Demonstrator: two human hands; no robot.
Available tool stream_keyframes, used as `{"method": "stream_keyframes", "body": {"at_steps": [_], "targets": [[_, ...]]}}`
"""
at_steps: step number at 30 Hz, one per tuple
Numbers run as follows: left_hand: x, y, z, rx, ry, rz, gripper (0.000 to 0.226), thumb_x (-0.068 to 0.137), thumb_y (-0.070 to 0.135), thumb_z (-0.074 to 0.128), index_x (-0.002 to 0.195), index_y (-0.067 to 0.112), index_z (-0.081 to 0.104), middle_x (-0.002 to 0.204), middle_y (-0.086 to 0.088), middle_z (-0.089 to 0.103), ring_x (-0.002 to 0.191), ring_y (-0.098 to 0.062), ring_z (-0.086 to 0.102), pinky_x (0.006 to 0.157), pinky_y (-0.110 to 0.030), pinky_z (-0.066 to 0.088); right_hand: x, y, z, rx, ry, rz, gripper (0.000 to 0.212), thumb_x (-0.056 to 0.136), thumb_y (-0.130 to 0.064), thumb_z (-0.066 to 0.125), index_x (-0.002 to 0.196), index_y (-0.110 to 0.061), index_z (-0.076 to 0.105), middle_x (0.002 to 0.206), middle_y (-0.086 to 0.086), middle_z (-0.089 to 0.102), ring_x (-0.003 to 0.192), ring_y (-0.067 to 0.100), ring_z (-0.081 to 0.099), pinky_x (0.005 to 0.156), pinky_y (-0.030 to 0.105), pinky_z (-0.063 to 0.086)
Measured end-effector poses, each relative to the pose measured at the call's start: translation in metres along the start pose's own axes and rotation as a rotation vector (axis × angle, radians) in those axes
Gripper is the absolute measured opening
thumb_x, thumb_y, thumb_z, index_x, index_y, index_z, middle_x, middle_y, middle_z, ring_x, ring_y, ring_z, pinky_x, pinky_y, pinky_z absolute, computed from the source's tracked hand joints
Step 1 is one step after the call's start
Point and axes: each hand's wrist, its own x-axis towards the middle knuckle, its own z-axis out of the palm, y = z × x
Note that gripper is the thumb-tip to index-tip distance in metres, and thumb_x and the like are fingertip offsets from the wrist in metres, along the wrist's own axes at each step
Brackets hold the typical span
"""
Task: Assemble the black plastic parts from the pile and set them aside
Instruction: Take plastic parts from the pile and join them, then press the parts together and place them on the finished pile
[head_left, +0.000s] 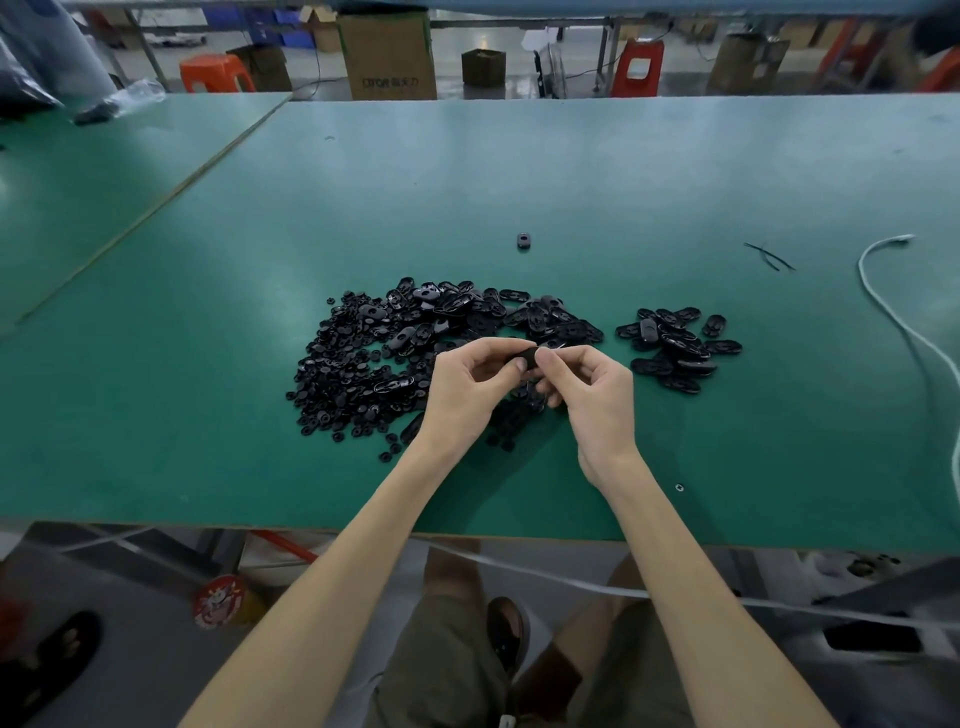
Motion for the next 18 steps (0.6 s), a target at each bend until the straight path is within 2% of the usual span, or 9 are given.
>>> {"method": "stream_keyframes", "body": {"at_steps": [3, 7, 11, 14, 16, 18], "targets": [[0.008, 0.009, 0.001, 0.104, 0.013, 0.023, 0.019, 0.093, -0.002, 0.072, 0.109, 0.008, 0.078, 0.099, 0.0, 0.08, 0.092, -0.017, 0.076, 0.086, -0.026, 0.058, 0.0, -0.001, 0.001, 0.026, 0.02, -0.007, 0.007, 0.098, -0.016, 0.073, 0.098, -0.009, 0.075, 0.082, 0.004, 0.079, 0.067, 0.011, 0.066, 0.058, 0.022, 0.051], [0.034, 0.038, 0.015, 0.221, 0.023, 0.061, 0.017, 0.089, 0.004, 0.076, 0.103, 0.014, 0.079, 0.095, 0.005, 0.079, 0.087, -0.007, 0.074, 0.08, -0.017, 0.055, 0.001, -0.001, 0.003, -0.007, 0.039, 0.008, 0.01, 0.103, -0.015, 0.066, 0.102, -0.011, 0.075, 0.081, -0.003, 0.077, 0.067, 0.009, 0.067, 0.059, 0.021, 0.052], [0.056, 0.059, 0.052, 0.299, -0.124, 0.014, 0.014, 0.087, 0.009, 0.079, 0.099, 0.016, 0.078, 0.087, 0.004, 0.079, 0.075, -0.004, 0.074, 0.071, -0.016, 0.057, 0.0, -0.004, 0.002, -0.067, -0.01, 0.009, 0.023, 0.104, -0.012, 0.062, 0.082, -0.015, 0.07, 0.065, -0.004, 0.068, 0.056, 0.009, 0.056, 0.056, 0.019, 0.045], [0.066, 0.061, 0.083, 0.317, -0.219, 0.012, 0.014, 0.089, 0.006, 0.078, 0.102, 0.009, 0.078, 0.087, -0.002, 0.079, 0.07, -0.005, 0.072, 0.069, -0.016, 0.055, 0.002, -0.005, 0.002, -0.128, 0.042, 0.066, 0.032, 0.097, -0.005, 0.057, 0.07, -0.02, 0.063, 0.056, -0.008, 0.062, 0.049, 0.007, 0.049, 0.052, 0.019, 0.04], [0.069, 0.061, 0.097, 0.32, -0.277, -0.006, 0.022, 0.09, 0.005, 0.076, 0.113, 0.008, 0.076, 0.095, -0.006, 0.079, 0.075, -0.01, 0.074, 0.071, -0.02, 0.057, 0.001, -0.008, 0.003, -0.139, 0.052, 0.092, 0.022, 0.096, -0.005, 0.058, 0.079, -0.013, 0.068, 0.064, 0.003, 0.068, 0.056, 0.009, 0.053, 0.057, 0.025, 0.041], [0.07, 0.059, 0.105, 0.332, -0.31, -0.028, 0.038, 0.093, 0.006, 0.073, 0.13, 0.014, 0.07, 0.115, -0.007, 0.076, 0.084, -0.017, 0.075, 0.082, -0.029, 0.061, 0.001, -0.008, 0.003, -0.115, 0.04, 0.098, 0.014, 0.098, -0.004, 0.059, 0.091, -0.001, 0.071, 0.08, 0.02, 0.072, 0.067, 0.016, 0.057, 0.062, 0.033, 0.044]]}}
